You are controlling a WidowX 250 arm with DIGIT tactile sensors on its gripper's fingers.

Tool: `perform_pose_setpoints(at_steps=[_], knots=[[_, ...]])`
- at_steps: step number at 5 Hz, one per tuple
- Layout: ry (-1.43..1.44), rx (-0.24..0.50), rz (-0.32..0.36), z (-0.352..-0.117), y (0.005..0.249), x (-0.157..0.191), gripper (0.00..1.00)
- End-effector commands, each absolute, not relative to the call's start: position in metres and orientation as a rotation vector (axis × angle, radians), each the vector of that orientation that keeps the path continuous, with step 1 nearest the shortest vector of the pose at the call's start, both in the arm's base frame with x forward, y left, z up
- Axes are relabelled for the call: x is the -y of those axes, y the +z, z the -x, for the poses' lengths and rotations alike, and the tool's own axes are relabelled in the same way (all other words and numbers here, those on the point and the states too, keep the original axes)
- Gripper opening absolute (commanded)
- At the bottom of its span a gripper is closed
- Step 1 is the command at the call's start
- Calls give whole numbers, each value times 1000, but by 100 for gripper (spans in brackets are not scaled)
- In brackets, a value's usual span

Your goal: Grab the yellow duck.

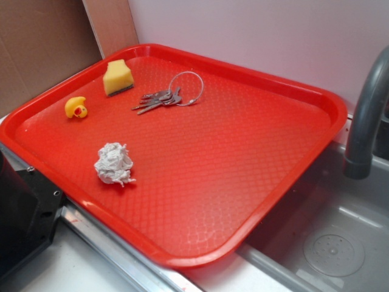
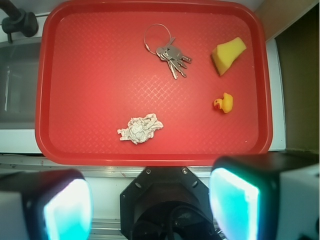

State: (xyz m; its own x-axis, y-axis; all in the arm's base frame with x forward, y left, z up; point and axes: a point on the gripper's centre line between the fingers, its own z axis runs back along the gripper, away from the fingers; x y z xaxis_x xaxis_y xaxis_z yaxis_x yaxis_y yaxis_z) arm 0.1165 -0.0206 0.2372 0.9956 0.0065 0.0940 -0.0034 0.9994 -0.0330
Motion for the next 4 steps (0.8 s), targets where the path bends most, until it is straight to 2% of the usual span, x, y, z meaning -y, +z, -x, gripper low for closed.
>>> perform_pose_setpoints(at_steps=[1,2,3,4], knots=[[5,94,33,-117,237,21,100],[258,146,152,-126,230,2,100],[504,227,204,-136,218,-21,100],[746,307,179,-151,198,-46,100]])
